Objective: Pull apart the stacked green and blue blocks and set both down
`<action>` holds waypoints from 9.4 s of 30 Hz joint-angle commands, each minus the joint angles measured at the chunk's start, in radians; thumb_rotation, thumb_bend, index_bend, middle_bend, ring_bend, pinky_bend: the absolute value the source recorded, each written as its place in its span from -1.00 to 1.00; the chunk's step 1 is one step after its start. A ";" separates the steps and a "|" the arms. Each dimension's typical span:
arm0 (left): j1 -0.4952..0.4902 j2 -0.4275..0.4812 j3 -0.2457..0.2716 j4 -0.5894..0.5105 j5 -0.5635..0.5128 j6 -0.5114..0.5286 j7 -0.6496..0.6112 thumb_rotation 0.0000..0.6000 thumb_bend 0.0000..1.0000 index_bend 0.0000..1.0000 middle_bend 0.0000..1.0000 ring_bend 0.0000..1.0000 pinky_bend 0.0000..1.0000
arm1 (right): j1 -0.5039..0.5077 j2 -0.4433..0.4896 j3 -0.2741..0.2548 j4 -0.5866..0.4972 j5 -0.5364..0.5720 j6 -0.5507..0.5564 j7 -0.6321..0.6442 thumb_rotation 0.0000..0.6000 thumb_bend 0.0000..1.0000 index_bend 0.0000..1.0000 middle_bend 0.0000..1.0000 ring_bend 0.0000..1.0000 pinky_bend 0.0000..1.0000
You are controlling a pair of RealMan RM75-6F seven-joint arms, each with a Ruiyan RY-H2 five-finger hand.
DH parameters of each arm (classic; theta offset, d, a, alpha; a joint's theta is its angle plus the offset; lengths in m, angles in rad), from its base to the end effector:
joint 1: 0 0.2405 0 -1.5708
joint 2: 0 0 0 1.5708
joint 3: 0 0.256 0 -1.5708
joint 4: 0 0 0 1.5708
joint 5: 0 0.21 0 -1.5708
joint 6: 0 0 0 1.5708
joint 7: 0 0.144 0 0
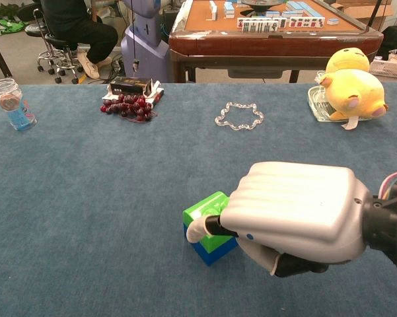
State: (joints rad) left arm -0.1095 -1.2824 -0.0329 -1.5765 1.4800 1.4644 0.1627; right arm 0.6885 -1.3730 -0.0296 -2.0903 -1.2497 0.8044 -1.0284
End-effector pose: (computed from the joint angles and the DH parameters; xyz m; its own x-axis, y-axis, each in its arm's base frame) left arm -0.3011 0.1839 0.1052 0.4274 0.0402 0.9032 0.9041 -0.0215 -0.4269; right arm -0.0854 -0.1868 -0.0163 0.8190 -0.1414 0.5560 -0.3904 -0.8476 0.3595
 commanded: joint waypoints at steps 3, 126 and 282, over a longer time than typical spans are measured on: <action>0.000 -0.002 0.001 0.003 0.000 -0.001 -0.001 1.00 -0.37 -0.35 -0.20 -0.14 0.22 | 0.021 -0.013 -0.015 0.002 0.032 0.017 -0.024 1.00 1.00 -0.65 1.00 0.95 0.98; -0.011 -0.033 0.009 0.006 0.002 -0.023 -0.004 1.00 -0.37 -0.35 -0.20 -0.14 0.22 | 0.160 0.210 0.072 -0.004 0.246 0.093 0.330 1.00 -1.00 -0.70 -1.00 -1.00 -0.77; -0.729 -0.511 -0.413 -0.348 -0.678 -0.010 0.324 1.00 -1.00 -0.63 0.99 1.00 1.00 | 0.165 0.053 0.308 0.139 0.330 0.316 0.765 1.00 -0.44 0.20 -0.96 -1.00 -0.80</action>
State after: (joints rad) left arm -0.8311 -1.7744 -0.4488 -1.9402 0.7851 1.4341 0.4746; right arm 0.8538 -1.3190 0.2770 -1.9529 -0.9196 1.1203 -0.2640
